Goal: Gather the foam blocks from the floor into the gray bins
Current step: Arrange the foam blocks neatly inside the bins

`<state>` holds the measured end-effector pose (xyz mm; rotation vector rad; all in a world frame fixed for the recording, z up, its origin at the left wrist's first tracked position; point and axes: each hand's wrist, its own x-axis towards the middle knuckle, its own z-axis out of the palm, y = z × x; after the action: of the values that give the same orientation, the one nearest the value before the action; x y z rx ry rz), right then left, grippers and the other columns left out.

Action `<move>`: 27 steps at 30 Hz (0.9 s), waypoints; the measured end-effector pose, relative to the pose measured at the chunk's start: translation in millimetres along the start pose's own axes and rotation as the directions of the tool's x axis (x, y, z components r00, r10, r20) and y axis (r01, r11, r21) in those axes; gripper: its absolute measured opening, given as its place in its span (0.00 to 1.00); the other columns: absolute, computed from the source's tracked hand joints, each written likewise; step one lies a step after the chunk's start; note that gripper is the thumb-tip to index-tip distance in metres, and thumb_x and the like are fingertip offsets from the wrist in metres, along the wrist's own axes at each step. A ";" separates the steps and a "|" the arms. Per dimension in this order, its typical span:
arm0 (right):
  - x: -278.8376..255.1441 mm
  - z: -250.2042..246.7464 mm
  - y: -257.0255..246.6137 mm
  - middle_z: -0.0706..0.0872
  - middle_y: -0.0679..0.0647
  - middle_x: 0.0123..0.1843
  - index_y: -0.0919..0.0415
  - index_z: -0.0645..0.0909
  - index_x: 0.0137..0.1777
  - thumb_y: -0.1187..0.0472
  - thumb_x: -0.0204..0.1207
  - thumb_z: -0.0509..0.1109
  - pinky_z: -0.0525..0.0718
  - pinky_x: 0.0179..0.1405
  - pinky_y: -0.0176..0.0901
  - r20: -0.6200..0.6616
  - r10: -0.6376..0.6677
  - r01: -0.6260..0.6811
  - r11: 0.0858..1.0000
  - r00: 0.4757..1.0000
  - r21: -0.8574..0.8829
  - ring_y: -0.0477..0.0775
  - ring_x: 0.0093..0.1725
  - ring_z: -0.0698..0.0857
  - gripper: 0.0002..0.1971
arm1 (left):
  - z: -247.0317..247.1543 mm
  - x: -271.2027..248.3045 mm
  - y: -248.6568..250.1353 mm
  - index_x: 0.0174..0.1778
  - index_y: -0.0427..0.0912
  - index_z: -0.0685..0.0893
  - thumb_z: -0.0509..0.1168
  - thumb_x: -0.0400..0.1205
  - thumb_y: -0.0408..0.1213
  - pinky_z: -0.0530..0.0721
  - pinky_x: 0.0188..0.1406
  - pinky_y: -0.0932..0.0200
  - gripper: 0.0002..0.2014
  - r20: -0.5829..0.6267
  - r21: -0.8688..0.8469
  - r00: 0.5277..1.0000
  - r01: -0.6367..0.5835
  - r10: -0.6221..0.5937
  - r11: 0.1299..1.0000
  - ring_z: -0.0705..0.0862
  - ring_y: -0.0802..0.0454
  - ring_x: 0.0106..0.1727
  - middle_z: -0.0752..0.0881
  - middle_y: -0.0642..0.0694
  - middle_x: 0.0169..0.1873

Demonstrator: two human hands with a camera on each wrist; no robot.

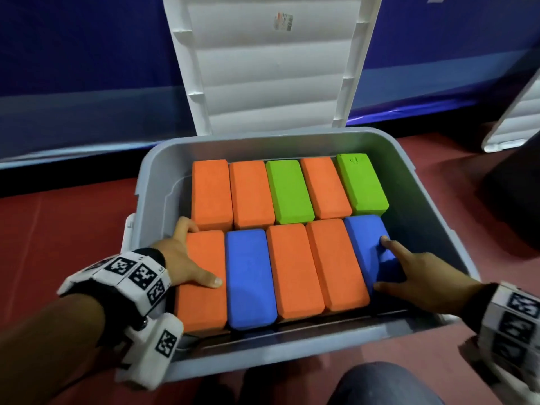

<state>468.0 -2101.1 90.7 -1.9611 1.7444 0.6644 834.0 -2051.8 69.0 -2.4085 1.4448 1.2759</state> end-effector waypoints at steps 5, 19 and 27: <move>3.0 -6.8 -8.2 0.83 0.67 0.62 0.52 0.36 0.84 0.43 0.78 0.67 0.75 0.45 0.42 0.084 0.075 -0.078 0.997 0.994 0.030 0.62 0.55 0.83 0.48 | 7.9 -9.8 18.5 0.70 0.40 0.60 0.83 0.60 0.50 0.83 0.51 0.47 0.50 -0.101 0.083 0.986 0.143 -0.134 0.986 0.82 0.39 0.55 0.81 0.40 0.55; -156.1 -74.7 -2.9 0.67 0.62 0.78 0.56 0.59 0.82 0.51 0.81 0.64 0.70 0.70 0.48 0.280 0.027 -0.086 0.976 0.960 0.202 0.63 0.75 0.71 0.32 | -22.3 -175.3 107.8 0.80 0.40 0.62 0.62 0.83 0.43 0.68 0.73 0.54 0.30 0.120 0.137 0.988 0.085 -0.101 0.987 0.66 0.40 0.78 0.62 0.38 0.80; -208.1 -167.2 26.8 0.76 0.60 0.72 0.56 0.67 0.77 0.52 0.80 0.65 0.72 0.64 0.42 0.280 -0.039 -0.037 0.964 0.959 0.263 0.61 0.71 0.75 0.26 | -60.6 -238.1 181.2 0.80 0.43 0.62 0.65 0.82 0.45 0.75 0.55 0.55 0.31 0.181 0.052 0.979 0.083 -0.091 0.995 0.78 0.38 0.67 0.76 0.35 0.69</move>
<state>433.4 -2041.8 350.1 -1.5989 1.5661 0.6381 682.5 -2011.0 330.9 -2.2322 1.2893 1.3889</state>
